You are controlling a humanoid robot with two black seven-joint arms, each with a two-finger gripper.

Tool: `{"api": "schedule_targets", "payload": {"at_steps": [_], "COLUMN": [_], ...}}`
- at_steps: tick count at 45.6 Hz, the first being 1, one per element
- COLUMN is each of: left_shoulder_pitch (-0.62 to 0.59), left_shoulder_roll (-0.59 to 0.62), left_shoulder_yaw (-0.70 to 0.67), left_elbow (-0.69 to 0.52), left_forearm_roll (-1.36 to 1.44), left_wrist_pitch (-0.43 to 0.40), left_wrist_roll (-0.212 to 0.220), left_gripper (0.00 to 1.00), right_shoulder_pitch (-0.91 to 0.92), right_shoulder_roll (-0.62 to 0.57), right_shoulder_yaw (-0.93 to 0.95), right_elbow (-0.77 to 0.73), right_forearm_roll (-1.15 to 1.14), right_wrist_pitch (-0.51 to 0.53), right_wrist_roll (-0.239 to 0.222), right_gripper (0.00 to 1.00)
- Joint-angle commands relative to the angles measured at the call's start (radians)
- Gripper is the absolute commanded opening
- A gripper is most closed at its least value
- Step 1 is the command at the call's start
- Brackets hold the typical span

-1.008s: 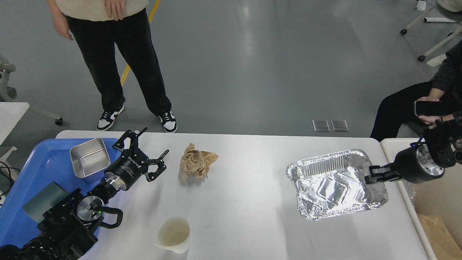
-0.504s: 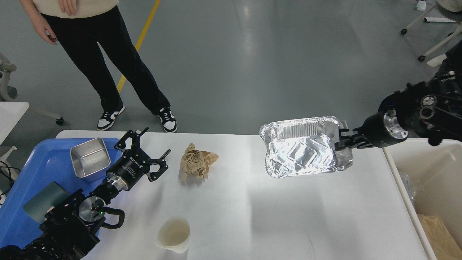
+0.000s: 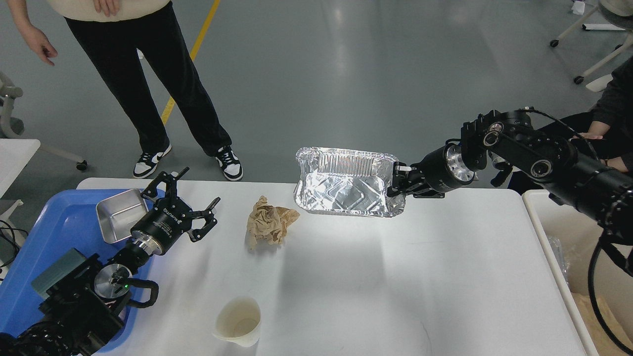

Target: Tidy desktop

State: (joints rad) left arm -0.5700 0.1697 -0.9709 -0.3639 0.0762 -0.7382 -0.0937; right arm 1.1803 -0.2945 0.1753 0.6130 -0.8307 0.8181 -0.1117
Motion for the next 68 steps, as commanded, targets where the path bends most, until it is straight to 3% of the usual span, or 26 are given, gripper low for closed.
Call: {"api": "schedule_targets", "payload": {"at_steps": [1,17,26,31,36,46,52,57,64,68], "left_shoulder_pitch": [0.006,0.004,-0.002,0.001,0.028,0.107,0.11,0.11,0.093,0.088], "left_shoulder_roll": [0.002,0.002,0.036,0.1,0.247,0.683,0.951,1.177,1.416,1.505], "left_shoulder_yaw": [0.0,-0.002,0.018,0.04,0.112,0.236,0.294,0.304,0.296,0.291], "left_elbow": [0.0,0.0,-0.015,-0.108,-0.314,-0.892,-1.101,-1.214,-1.253,-1.251], "left_forearm_roll": [-0.004,-0.015,-0.003,0.002,0.002,0.002,0.013,0.034,0.114,0.134], "left_wrist_pitch": [0.011,0.062,0.045,0.048,0.123,0.327,0.347,0.301,0.091,0.013], "left_wrist_roll": [0.0,-0.004,0.02,0.074,0.091,0.118,0.123,0.121,0.124,0.126], "left_gripper": [0.96,0.96,0.96,0.96,0.96,0.96,0.96,0.96,0.96,0.96], "right_shoulder_pitch": [-0.011,-0.085,-0.085,-0.088,-0.088,-0.09,-0.099,-0.102,-0.107,-0.105], "right_shoulder_roll": [-0.006,-0.064,-0.072,-0.071,-0.069,-0.068,-0.064,-0.064,-0.063,-0.063], "right_shoulder_yaw": [0.015,0.128,0.128,0.128,0.128,0.128,0.128,0.127,0.128,0.127], "right_elbow": [-0.01,-0.001,0.008,0.008,0.008,0.008,0.008,0.008,0.01,0.01], "right_forearm_roll": [0.013,0.013,0.013,0.012,0.012,0.012,0.012,0.012,0.01,0.01], "right_wrist_pitch": [0.001,0.015,0.015,0.016,0.016,0.015,0.015,0.015,0.015,0.015], "right_wrist_roll": [0.021,0.032,0.03,0.03,0.03,0.03,0.03,0.03,0.03,0.03], "right_gripper": [0.0,0.0,0.0,0.0,0.0,0.0,0.0,0.0,0.0,0.0]}}
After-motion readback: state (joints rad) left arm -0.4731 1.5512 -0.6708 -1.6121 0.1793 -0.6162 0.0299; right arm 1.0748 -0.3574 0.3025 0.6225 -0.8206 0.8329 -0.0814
